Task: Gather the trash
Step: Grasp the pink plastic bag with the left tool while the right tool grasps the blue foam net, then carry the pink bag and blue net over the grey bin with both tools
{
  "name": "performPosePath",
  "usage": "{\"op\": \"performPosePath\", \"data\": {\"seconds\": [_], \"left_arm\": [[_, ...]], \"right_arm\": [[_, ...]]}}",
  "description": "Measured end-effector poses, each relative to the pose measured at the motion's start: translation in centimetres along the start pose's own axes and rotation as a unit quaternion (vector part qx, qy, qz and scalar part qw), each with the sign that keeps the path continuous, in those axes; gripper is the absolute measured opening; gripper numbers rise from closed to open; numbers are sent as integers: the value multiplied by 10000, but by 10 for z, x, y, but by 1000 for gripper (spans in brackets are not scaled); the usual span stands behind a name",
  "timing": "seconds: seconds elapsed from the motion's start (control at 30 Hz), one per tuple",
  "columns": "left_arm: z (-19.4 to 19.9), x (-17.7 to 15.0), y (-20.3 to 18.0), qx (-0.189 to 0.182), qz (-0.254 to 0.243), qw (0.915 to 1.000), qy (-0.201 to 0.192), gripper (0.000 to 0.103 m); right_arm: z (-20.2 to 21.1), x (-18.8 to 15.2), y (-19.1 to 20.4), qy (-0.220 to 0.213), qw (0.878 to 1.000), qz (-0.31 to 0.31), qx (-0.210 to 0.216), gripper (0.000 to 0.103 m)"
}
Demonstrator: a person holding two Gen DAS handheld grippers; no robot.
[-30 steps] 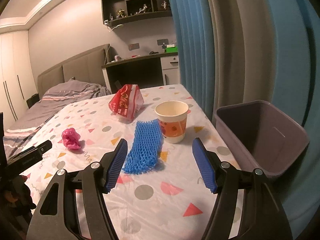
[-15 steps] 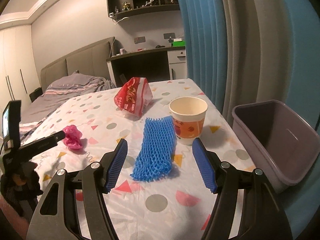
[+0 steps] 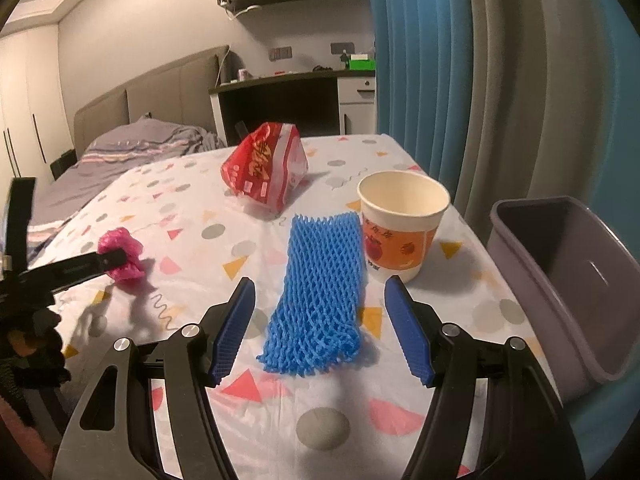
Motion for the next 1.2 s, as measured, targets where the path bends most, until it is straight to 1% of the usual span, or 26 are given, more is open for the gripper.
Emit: {"op": "performPosePath", "data": {"seconds": [0.07, 0.17, 0.2, 0.27, 0.43, 0.57, 0.63, 0.73, 0.77, 0.83, 0.87, 0.9, 0.93, 1.0, 1.07, 1.13, 1.2], "left_arm": [[5, 0, 0, -32, 10, 9999, -118, 31], [19, 2, -3, 147, -181, 9986, -470, 31], [25, 2, -6, 195, -261, 9976, -605, 31], [31, 4, -8, 219, -328, 9965, -734, 31], [38, 4, -16, 280, -509, 9945, -870, 31], [39, 4, -18, 244, -560, 9941, -892, 31], [40, 4, -18, 232, -570, 9941, -895, 31], [41, 3, -19, 232, -588, 9939, -900, 31], [41, 3, -19, 236, -608, 9938, -902, 31], [42, 2, -21, 240, -637, 9936, -904, 31], [43, 2, -22, 236, -654, 9935, -906, 31], [43, 1, -23, 234, -672, 9933, -910, 31], [45, 1, -25, 236, -699, 9930, -920, 31], [46, 0, -28, 230, -729, 9928, -925, 31], [50, -1, -31, 208, -769, 9925, -931, 31], [56, -4, -36, 187, -840, 9917, -958, 31], [62, -8, -40, 178, -908, 9908, -989, 31]], "right_arm": [[-8, 0, 2, 88, 9999, 54, -81, 66], [-18, 0, 3, 185, 9996, 88, -196, 66], [-23, 0, 3, 298, 9993, 89, -211, 66], [-30, 1, 2, 424, 9989, 42, -200, 66], [-49, 0, -1, 861, 9958, 39, -313, 66], [-60, -4, -1, 1197, 9924, 65, -277, 65], [-66, -7, -3, 1406, 9898, 3, -227, 59], [-65, -7, -3, 1387, 9901, 10, -211, 57], [-63, -6, -3, 1371, 9903, 23, -216, 51], [-62, -6, -1, 1347, 9908, 63, -130, 34], [-61, -6, 0, 1336, 9910, 80, -56, 29], [-60, -6, 1, 1324, 9912, 97, 3, 19], [-59, -6, 2, 1312, 9913, 114, 29, 13], [-59, -6, 4, 1274, 9917, 132, 73, 11], [-51, -6, 5, 1113, 9936, 152, 144, 10], [-38, -7, 8, 931, 9952, 256, 137, 10], [-24, -8, 9, 792, 9962, 281, 222, 10]]}}
Point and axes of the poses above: each gripper's, at about its wrist camera, not at the fingertips, and z roughly against the way its jaws point, y to its left, x to its top, the point moved 2 cm from there along -z, roughly the way its jaws point, and after that the axes turned 4 degrees about -x, right-handed, at the moved point
